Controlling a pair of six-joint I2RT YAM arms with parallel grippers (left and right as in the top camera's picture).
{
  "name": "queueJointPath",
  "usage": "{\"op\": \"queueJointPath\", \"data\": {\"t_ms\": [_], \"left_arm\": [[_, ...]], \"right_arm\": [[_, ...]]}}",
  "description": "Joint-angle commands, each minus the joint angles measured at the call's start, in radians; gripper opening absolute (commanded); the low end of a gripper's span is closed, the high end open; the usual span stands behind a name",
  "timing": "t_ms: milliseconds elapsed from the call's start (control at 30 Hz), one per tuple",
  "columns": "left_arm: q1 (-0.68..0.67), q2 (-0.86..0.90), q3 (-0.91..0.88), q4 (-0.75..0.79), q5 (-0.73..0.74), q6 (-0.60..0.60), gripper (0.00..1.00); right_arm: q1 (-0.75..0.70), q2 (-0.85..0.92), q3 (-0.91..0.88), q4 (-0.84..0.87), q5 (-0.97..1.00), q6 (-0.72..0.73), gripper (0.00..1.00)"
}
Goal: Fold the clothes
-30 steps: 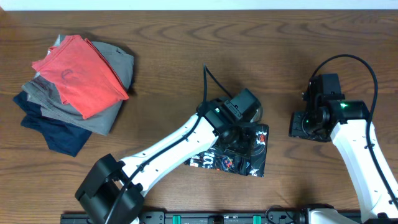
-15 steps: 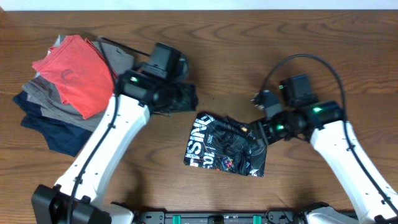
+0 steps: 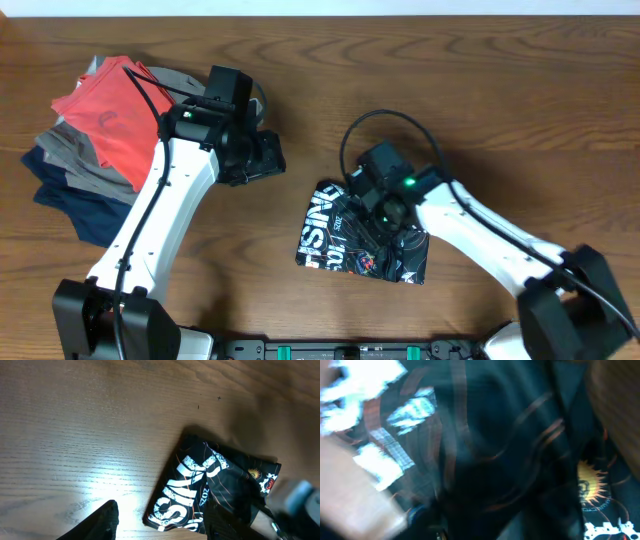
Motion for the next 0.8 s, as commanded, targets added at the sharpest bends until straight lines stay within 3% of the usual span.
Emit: {"op": "queueJointPath", "data": {"t_ms": [0,133,233,333,467,567,767], "left_arm": [[0.004,0.003,-0.008,-0.003,-0.005,-0.012,0.56],[0.004,0.003,-0.008,-0.003,-0.005,-0.012,0.56],[0.004,0.003,-0.008,-0.003,-0.005,-0.012,0.56],[0.004,0.003,-0.008,-0.003,-0.005,-0.012,0.56],[0.004,0.003,-0.008,-0.004,-0.005,-0.012,0.56],[0.004,0.003,-0.008,-0.008,-0.005,-0.012,0.56],[0.004,0.003,-0.008,-0.026,-0.005,-0.012,0.57]], "right_arm": [[0.004,0.021,0.000,-0.004,0.207,0.174,0.03],[-0.040,-0.032,0.003,-0.061,0.443,0.485,0.01],[-0.100,-0.078,0.003,-0.059,0.445,0.492,0.03],[-0.148,-0.085,0.003,-0.082,0.416,0.442,0.13],[-0.179,-0.061,-0.001,-0.145,0.441,0.394,0.18],[-0.204,-0.048,-0.001,-0.195,0.517,0.434,0.38],[-0.297,-0.049,-0.001,-0.273,0.587,0.564,0.40]]}}
